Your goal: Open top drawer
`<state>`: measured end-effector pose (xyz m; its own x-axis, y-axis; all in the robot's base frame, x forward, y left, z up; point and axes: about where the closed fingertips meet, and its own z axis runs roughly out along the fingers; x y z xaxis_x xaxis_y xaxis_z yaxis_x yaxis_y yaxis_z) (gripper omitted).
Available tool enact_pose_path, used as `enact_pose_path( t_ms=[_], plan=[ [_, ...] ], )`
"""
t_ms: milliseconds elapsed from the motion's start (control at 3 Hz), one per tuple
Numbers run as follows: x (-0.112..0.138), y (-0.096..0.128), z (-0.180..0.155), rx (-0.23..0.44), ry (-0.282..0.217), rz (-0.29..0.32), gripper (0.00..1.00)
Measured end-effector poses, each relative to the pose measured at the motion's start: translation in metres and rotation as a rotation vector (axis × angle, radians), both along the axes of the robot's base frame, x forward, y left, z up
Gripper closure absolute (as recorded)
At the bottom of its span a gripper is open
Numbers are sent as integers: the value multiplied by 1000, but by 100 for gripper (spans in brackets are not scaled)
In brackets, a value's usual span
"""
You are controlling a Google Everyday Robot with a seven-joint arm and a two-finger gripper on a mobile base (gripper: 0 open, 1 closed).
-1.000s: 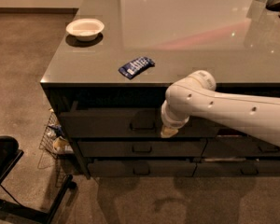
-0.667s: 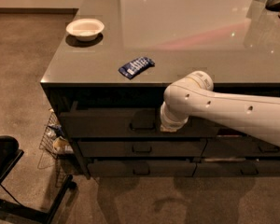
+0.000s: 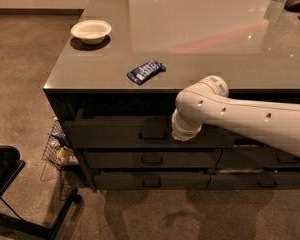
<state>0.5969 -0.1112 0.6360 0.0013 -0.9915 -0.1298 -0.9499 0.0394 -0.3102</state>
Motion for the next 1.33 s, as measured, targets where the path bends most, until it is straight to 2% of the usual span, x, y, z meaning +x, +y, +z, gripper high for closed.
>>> enact_pose_path(
  t_ms=[1333],
  plan=[
    [0, 0, 1, 0, 0, 0, 100]
  ],
)
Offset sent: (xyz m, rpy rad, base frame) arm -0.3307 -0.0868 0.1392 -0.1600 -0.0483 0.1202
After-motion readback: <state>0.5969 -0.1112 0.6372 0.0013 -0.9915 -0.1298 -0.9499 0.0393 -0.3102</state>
